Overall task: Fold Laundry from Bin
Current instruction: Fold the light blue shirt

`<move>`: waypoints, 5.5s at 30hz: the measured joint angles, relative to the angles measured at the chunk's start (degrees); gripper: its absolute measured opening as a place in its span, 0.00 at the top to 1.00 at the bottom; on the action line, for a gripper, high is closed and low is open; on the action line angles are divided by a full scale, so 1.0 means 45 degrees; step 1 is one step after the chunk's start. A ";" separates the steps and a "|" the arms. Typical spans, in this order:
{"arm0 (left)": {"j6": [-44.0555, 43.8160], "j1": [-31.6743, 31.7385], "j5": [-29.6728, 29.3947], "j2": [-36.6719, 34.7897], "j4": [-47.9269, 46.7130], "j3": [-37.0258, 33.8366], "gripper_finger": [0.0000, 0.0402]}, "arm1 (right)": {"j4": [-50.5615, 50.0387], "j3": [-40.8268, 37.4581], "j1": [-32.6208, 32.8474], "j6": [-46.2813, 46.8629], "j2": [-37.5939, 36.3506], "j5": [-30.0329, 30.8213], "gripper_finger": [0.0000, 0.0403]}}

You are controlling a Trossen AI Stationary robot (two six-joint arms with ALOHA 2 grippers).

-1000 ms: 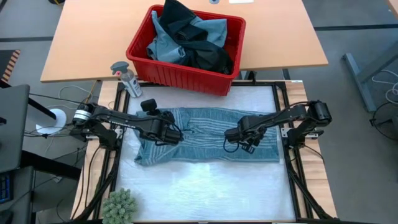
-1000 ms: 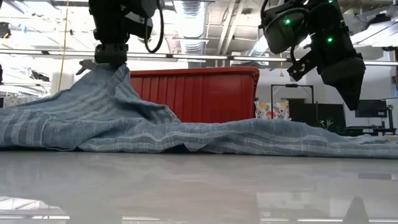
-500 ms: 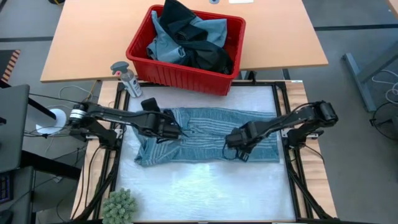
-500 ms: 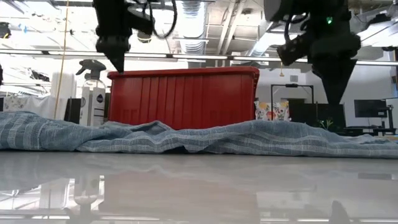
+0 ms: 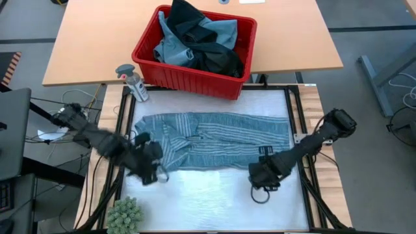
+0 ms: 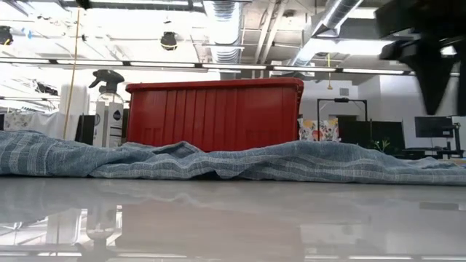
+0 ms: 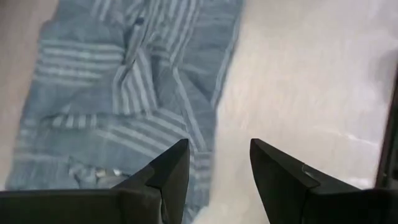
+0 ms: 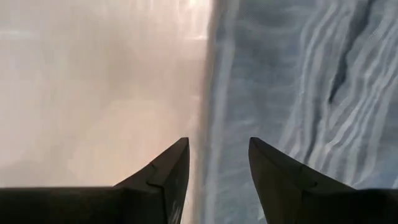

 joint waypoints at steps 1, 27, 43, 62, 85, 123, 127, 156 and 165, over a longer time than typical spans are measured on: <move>-0.0764 -0.0555 -0.0318 0.0177 0.0019 -0.0138 0.61 | -0.0089 0.0000 0.0216 0.0407 0.0000 0.0002 0.52; -1.2903 -0.3280 -0.0339 -0.1587 0.1495 -0.5812 0.50 | -0.0235 0.0000 0.1904 0.4451 0.0000 0.1084 0.45; -1.2732 -0.2994 0.0215 -0.0427 0.4213 -0.8045 0.50 | -0.0283 0.0000 0.1904 0.5661 0.0000 0.1988 0.45; -1.2551 -0.2989 -0.0043 0.0203 0.4845 -0.8045 0.97 | 0.1126 -0.1035 0.0331 0.6474 0.2516 0.2717 0.93; -1.3037 -0.2984 0.0367 -0.1802 0.4160 -0.8040 1.00 | 0.2573 -0.1025 0.0676 0.6610 0.3206 0.0849 0.96; -0.5734 -0.3258 0.1955 -0.0413 0.8039 -0.8025 0.97 | 0.1971 -0.1020 0.1758 0.6767 0.3206 -0.0418 0.89; -0.6389 -0.3674 0.1550 -0.0078 0.8092 -0.8025 0.97 | 0.2014 -0.1025 0.1781 0.6952 0.3206 -0.0281 0.87; -0.7940 -0.3722 -0.0215 -0.0193 0.6046 -0.8026 0.42 | 0.2214 -0.1030 0.1913 0.6978 0.3211 -0.0090 0.77; -0.8391 -0.3722 -0.0107 0.1052 0.6501 -0.8030 0.42 | 0.2214 -0.1030 0.1913 0.6954 0.3211 -0.0100 0.77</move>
